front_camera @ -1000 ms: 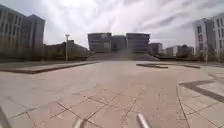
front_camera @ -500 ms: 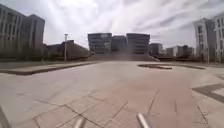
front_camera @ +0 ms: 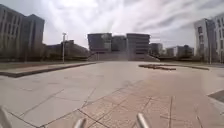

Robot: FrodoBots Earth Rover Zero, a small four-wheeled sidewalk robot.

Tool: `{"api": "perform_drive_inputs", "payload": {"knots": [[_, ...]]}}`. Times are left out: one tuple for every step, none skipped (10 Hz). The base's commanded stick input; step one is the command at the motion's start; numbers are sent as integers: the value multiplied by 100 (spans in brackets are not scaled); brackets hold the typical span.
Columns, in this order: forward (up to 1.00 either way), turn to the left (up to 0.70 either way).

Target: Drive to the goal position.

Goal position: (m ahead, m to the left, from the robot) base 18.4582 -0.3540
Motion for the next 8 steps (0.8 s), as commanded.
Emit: {"api": "perform_drive_inputs", "payload": {"knots": [[100,0],[100,0],[100,0],[100,0],[100,0],[100,0],[100,0],[100,0]]}}
